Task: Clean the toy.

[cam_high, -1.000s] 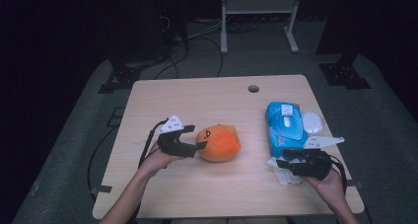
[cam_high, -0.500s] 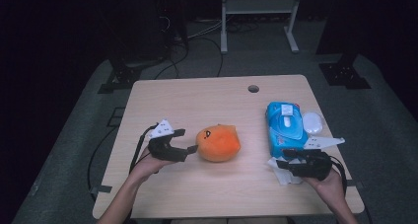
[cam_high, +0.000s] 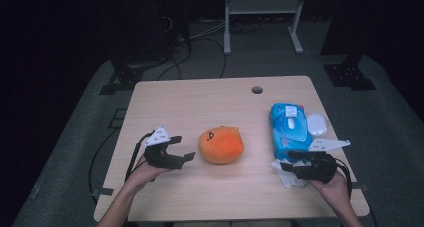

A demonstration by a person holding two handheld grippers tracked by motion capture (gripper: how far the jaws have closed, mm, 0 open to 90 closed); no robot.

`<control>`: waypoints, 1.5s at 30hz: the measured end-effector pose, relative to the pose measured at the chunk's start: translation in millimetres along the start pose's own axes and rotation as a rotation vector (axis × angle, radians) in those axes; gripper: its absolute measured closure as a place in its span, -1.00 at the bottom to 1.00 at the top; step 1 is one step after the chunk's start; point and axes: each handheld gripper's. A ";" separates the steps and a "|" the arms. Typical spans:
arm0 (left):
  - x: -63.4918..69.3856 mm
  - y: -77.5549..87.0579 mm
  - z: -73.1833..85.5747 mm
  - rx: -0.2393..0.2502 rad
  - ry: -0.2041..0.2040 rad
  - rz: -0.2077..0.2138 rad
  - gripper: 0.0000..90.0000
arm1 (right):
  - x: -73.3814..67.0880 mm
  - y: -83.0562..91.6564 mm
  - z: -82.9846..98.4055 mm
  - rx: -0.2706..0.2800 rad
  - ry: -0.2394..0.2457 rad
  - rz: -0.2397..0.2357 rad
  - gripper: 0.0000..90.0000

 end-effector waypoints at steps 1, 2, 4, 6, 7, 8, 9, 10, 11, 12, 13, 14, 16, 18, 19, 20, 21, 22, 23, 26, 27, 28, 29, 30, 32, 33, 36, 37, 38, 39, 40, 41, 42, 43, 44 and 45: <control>-0.2 1.1 1.3 -0.003 0.003 -0.002 -0.65 | 0.2 0.1 0.1 0.000 0.000 0.000 -0.12; -0.4 2.0 2.7 -0.002 0.006 -0.002 -0.65 | 0.2 0.2 0.2 0.000 -0.001 0.000 -0.13; -1.2 4.0 5.2 -0.008 0.009 -0.005 -0.65 | 0.4 0.1 0.5 0.001 0.000 0.001 -0.13; -1.7 5.9 7.8 -0.010 0.012 -0.009 -0.67 | 0.2 0.2 0.7 0.000 -0.002 0.002 -0.14; -1.7 6.7 9.0 -0.010 0.016 -0.010 -0.67 | 0.3 0.3 0.7 0.001 -0.002 0.003 -0.14; -2.0 8.0 10.1 -0.012 0.016 -0.011 -0.67 | 0.2 0.3 0.8 0.002 -0.002 0.004 -0.14; -2.0 8.0 10.1 -0.012 0.016 -0.011 -0.68 | 0.2 0.3 0.8 0.002 -0.002 0.004 -0.14; -2.2 9.8 12.3 -0.010 0.021 -0.014 -0.69 | -0.1 0.1 0.9 0.002 -0.003 0.004 -0.14; -2.2 10.9 13.3 -0.013 0.022 -0.014 -0.69 | -0.2 0.0 1.0 0.001 -0.003 0.003 -0.14; -2.2 11.6 14.0 -0.014 0.022 -0.015 -0.70 | -0.3 -0.3 1.1 0.000 -0.006 0.002 -0.14; -2.2 12.7 15.1 -0.017 0.026 -0.018 -0.71 | -0.3 -0.4 1.1 -0.003 -0.006 0.001 -0.14; -2.3 13.4 15.8 -0.018 0.025 -0.017 -0.71 | -0.5 -0.9 1.3 -0.005 -0.004 -0.001 -0.14; -2.1 14.5 17.0 -0.017 0.027 -0.019 -0.71 | -0.5 -1.2 1.4 -0.005 -0.003 0.000 -0.15; -2.7 17.5 19.3 -0.019 0.030 -0.025 -0.72 | -0.9 -1.6 1.4 -0.008 0.000 -0.001 -0.15; -2.7 17.5 19.3 -0.019 0.030 -0.025 -0.72 | -0.8 -1.5 1.3 -0.007 -0.001 -0.001 -0.15; -2.9 19.2 21.3 -0.015 0.036 -0.027 -0.72 | -0.8 -1.5 1.2 -0.007 -0.001 -0.001 -0.15; -2.9 19.2 21.3 -0.015 0.036 -0.027 -0.72 | -0.8 -1.5 1.2 -0.007 -0.001 -0.001 -0.15; -3.5 21.0 23.4 -0.020 0.037 -0.031 -0.73 | -0.9 -1.4 1.3 -0.007 -0.001 -0.001 -0.16; -3.5 21.0 23.4 -0.020 0.037 -0.031 -0.73 | -0.8 -1.5 1.4 -0.007 -0.002 -0.002 -0.16; -4.1 24.0 27.8 -0.030 0.044 -0.037 -0.73 | -0.8 -1.5 2.0 -0.010 -0.004 -0.004 -0.15; -4.4 24.6 28.9 -0.028 0.044 -0.038 -0.74 | -0.7 -1.4 2.0 -0.011 -0.004 -0.003 -0.15; -4.4 25.5 29.7 -0.031 0.047 -0.041 -0.74 | -0.7 -1.3 2.0 -0.011 -0.004 -0.003 -0.16; -4.7 26.3 30.6 -0.031 0.046 -0.041 -0.74 | -0.7 -1.1 2.1 -0.010 -0.004 -0.003 -0.15; -4.8 27.1 31.7 -0.032 0.047 -0.044 -0.74 | -0.7 -1.0 2.1 -0.009 -0.004 -0.003 -0.15; -4.6 28.3 34.0 -0.033 0.052 -0.046 -0.74 | -0.6 -0.8 2.2 -0.009 -0.004 -0.002 -0.16; -4.6 29.1 34.9 -0.039 0.052 -0.047 -0.74 | -0.6 -0.8 2.3 -0.009 -0.004 -0.002 -0.16; -4.1 30.7 37.5 -0.039 0.055 -0.053 -0.75 | -0.7 -0.7 2.5 -0.009 -0.003 -0.003 -0.15; -4.0 31.4 38.1 -0.039 0.057 -0.052 -0.75 | -0.9 -0.7 2.6 -0.009 -0.004 -0.003 -0.15; -3.7 31.9 38.9 -0.035 0.060 -0.053 -0.75 | -1.0 -0.6 2.6 -0.011 -0.002 -0.003 -0.15; -3.7 31.9 38.9 -0.035 0.060 -0.053 -0.75 | -1.0 -0.6 2.6 -0.011 -0.002 -0.003 -0.15; -3.3 32.7 40.7 -0.031 0.065 -0.057 -0.76 | -1.3 -0.5 2.6 -0.013 0.001 -0.003 -0.15; -3.3 32.9 41.6 -0.027 0.070 -0.058 -0.76 | -1.5 -0.6 2.7 -0.012 0.000 -0.003 -0.15; -3.3 33.1 42.4 -0.026 0.074 -0.059 -0.76 | -1.6 -0.6 2.9 -0.011 0.002 -0.005 -0.16; -3.3 33.2 43.7 -0.022 0.079 -0.062 -0.76 | -1.6 -0.7 3.1 -0.010 0.003 -0.005 -0.15; -3.6 33.3 44.6 -0.024 0.079 -0.063 -0.76 | -1.9 -0.8 3.4 -0.011 0.001 -0.006 -0.15; -3.9 33.4 45.6 -0.023 0.078 -0.065 -0.76 | -2.2 -1.0 3.9 -0.010 -0.002 -0.007 -0.16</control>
Point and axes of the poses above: each handheld gripper's, and its own axes: y roughly backward along the jaws, z roughly out of its underside, x roughly to its right, and after that the axes turned 11 degrees about x, right-handed
